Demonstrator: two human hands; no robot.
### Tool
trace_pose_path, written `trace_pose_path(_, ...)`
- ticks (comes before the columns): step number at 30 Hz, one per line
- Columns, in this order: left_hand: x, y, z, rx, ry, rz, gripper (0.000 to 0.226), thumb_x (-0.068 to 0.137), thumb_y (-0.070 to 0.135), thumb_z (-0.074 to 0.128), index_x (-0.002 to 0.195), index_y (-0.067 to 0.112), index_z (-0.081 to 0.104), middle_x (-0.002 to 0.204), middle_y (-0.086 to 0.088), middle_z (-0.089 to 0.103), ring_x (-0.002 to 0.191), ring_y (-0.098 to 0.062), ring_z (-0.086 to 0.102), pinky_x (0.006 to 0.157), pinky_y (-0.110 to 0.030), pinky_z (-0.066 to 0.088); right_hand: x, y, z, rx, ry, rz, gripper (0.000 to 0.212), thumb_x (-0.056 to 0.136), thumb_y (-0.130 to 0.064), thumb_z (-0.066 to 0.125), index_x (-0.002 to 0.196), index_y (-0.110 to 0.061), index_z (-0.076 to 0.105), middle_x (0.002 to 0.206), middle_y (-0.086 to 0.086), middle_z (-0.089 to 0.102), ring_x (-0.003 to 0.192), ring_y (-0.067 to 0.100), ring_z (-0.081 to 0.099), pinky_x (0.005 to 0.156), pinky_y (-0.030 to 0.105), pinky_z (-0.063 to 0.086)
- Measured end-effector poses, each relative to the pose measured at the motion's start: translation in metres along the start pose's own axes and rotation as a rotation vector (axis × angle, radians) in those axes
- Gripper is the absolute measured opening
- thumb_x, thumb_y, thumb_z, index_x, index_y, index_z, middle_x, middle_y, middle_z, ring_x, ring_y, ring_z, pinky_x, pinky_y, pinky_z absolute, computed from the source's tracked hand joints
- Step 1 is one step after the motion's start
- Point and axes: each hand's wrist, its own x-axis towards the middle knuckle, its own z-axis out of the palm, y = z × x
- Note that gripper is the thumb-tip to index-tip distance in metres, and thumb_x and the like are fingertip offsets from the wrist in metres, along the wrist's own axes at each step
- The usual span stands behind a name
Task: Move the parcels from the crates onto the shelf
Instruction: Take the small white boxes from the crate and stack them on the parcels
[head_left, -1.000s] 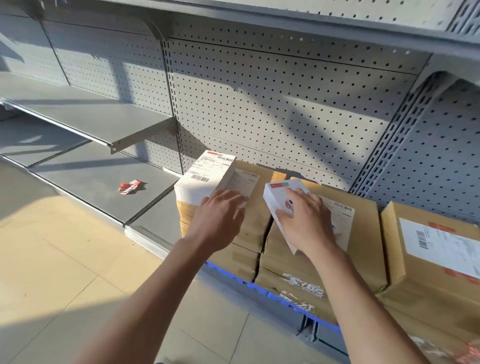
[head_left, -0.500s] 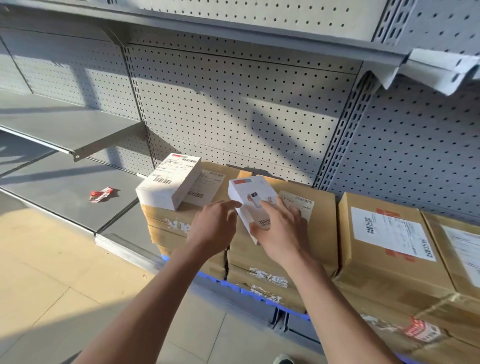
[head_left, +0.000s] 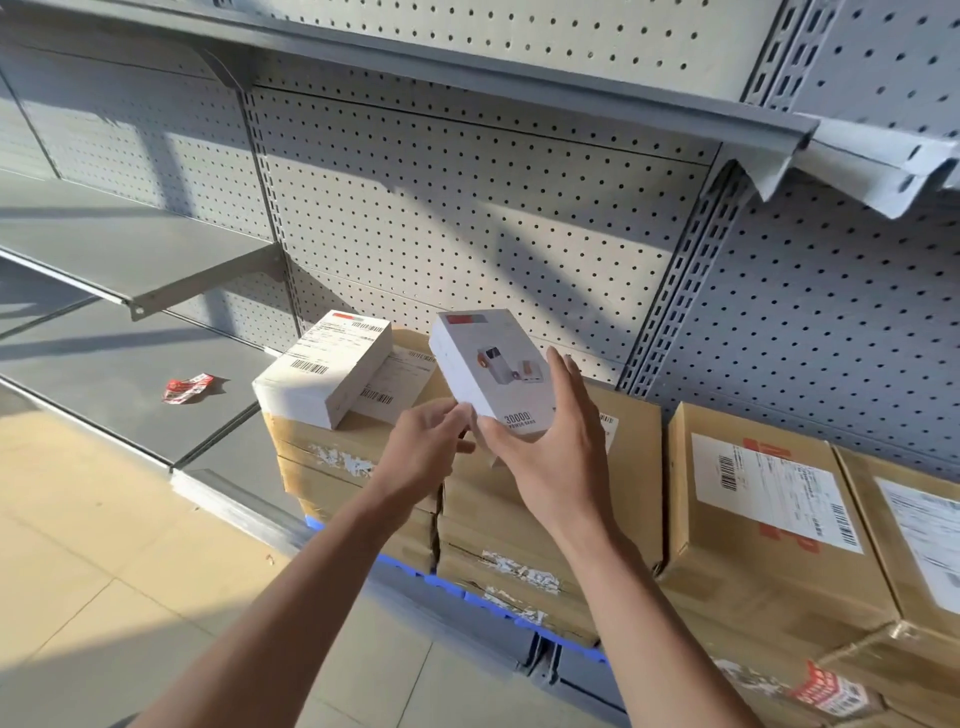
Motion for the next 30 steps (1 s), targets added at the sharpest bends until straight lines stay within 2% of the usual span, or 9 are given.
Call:
trace_pose_path(5, -0.002, 0.01, 0.001, -0.218, 0.011, 0.047, 0.026, 0.106, 0.025, 0.047, 0.119, 0.023, 0.069, 0.098, -0.001, 0.076, 0.077, -0.015, 0.071, 0.069, -0.034, 0.049, 0.001, -0.005, 0.004, 0.124, 0.03, -0.005, 0.064, 0.085, -0.053, 0.066, 0.141, -0.026, 0.053, 0.139, -0.013, 0.053, 0.129, 0.008, 0.05, 0.104, 0.04, 0.048)
trace_pose_path(9, -0.003, 0.013, -0.002, -0.247, 0.018, 0.07, 0.032, 0.108, 0.034, 0.043, 0.134, 0.034, 0.062, 0.112, 0.013, 0.074, 0.098, -0.013, 0.073, 0.076, -0.033, 0.053, 0.002, -0.01, 0.005, 0.312, 0.022, 0.066, 0.043, 0.087, -0.053, 0.063, 0.126, -0.033, 0.064, 0.119, -0.017, 0.069, 0.107, 0.007, 0.066, 0.08, 0.051, 0.06)
trace_pose_path(13, -0.002, 0.01, -0.007, -0.245, -0.035, 0.02, 0.039, 0.105, 0.053, 0.041, 0.139, 0.042, 0.057, 0.126, 0.018, 0.069, 0.116, -0.015, 0.066, 0.082, -0.036, 0.055, 0.0, -0.02, 0.001, 0.44, -0.065, 0.111, 0.037, 0.093, -0.048, 0.059, 0.129, -0.038, 0.064, 0.114, -0.019, 0.072, 0.102, -0.001, 0.066, 0.075, 0.039, 0.056)
trace_pose_path(16, -0.003, 0.011, -0.008, -0.293, -0.092, -0.034, 0.04, 0.103, 0.06, 0.038, 0.138, 0.051, 0.053, 0.125, 0.018, 0.069, 0.118, -0.014, 0.065, 0.092, -0.046, 0.055, -0.002, -0.029, 0.0, 0.498, -0.162, 0.146, 0.023, 0.106, -0.037, 0.051, 0.118, -0.05, 0.065, 0.11, -0.027, 0.07, 0.1, -0.007, 0.063, 0.076, 0.031, 0.047)
trace_pose_path(20, -0.005, 0.012, -0.012, -0.341, -0.105, 0.001, 0.04, 0.104, 0.053, 0.042, 0.144, 0.053, 0.046, 0.122, 0.013, 0.071, 0.107, -0.016, 0.072, 0.096, -0.047, 0.053, -0.002, -0.031, -0.001, 0.454, -0.192, 0.155, 0.027, 0.109, -0.033, 0.042, 0.115, -0.042, 0.067, 0.101, -0.026, 0.07, 0.09, -0.007, 0.061, 0.077, 0.034, 0.047)
trace_pose_path(23, -0.003, 0.01, -0.016, -0.355, -0.044, 0.028, 0.048, 0.104, 0.04, 0.053, 0.151, 0.043, 0.042, 0.118, 0.005, 0.074, 0.1, -0.022, 0.074, 0.092, -0.044, 0.058, -0.001, -0.025, 0.004, 0.427, -0.141, 0.144, 0.028, 0.11, -0.033, 0.04, 0.109, -0.031, 0.068, 0.087, -0.024, 0.068, 0.076, -0.003, 0.059, 0.067, 0.03, 0.045)
trace_pose_path(25, -0.002, 0.008, -0.017, -0.37, -0.002, 0.03, 0.055, 0.102, 0.025, 0.059, 0.153, 0.033, 0.04, 0.11, 0.003, 0.076, 0.094, -0.018, 0.076, 0.075, -0.033, 0.061, -0.001, -0.022, 0.008, 0.377, -0.074, 0.11, 0.03, 0.11, -0.027, 0.041, 0.129, -0.033, 0.062, 0.097, -0.035, 0.062, 0.086, -0.01, 0.061, 0.069, 0.022, 0.049)
trace_pose_path(27, -0.003, 0.005, -0.016, -0.308, 0.017, 0.051, 0.06, 0.101, 0.016, 0.062, 0.154, 0.03, 0.038, 0.115, 0.003, 0.074, 0.094, -0.012, 0.075, 0.069, -0.025, 0.059, -0.002, -0.023, 0.011, 0.353, -0.014, 0.084, 0.046, 0.108, -0.012, 0.04, 0.149, -0.033, 0.047, 0.113, -0.041, 0.055, 0.098, -0.018, 0.058, 0.076, 0.004, 0.044)
trace_pose_path(30, 0.0, -0.004, -0.016, -0.181, 0.065, 0.082, 0.062, 0.098, 0.016, 0.065, 0.154, 0.028, 0.041, 0.123, 0.011, 0.071, 0.101, -0.009, 0.073, 0.087, -0.034, 0.061, -0.003, -0.023, 0.015, 0.336, -0.024, 0.045, 0.046, 0.106, -0.009, 0.043, 0.149, -0.024, 0.049, 0.129, -0.03, 0.055, 0.111, -0.013, 0.057, 0.082, -0.001, 0.039)
